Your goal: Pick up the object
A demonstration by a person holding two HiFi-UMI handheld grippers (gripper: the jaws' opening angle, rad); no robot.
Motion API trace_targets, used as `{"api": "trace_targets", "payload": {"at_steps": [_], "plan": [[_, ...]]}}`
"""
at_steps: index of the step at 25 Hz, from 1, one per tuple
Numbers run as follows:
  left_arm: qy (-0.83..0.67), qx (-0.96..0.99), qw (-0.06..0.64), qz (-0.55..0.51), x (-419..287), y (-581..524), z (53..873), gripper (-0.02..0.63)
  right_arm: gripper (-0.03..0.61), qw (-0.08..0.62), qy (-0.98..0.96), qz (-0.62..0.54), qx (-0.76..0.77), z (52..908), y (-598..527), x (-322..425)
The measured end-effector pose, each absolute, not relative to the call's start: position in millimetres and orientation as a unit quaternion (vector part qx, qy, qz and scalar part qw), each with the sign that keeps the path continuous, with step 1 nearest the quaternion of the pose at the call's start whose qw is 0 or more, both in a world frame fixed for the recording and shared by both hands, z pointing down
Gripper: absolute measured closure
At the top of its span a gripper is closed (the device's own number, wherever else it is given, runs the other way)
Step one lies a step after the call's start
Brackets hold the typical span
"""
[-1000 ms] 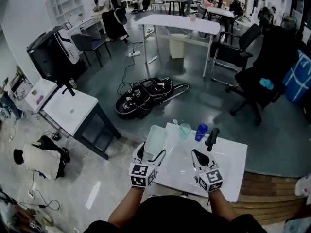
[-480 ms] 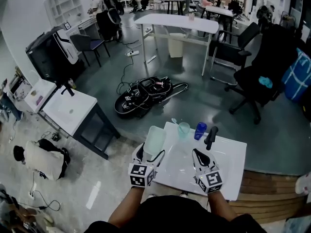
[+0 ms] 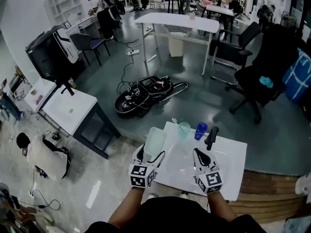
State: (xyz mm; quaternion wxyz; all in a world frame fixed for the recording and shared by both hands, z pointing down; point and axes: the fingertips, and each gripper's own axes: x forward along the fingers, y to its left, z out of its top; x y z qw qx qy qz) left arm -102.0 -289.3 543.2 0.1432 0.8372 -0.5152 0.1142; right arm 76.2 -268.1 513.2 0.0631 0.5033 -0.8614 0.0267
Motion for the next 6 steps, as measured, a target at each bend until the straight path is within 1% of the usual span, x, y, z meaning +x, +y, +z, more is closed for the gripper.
{"api": "trace_targets", "payload": {"at_steps": [6], "plan": [[-0.516,0.838,0.142,0.109,-100.2,-291.2,542.2,0.198,0.56,0.059,-0.863,0.031,0.501,514.7,-271.6,76.0]]}}
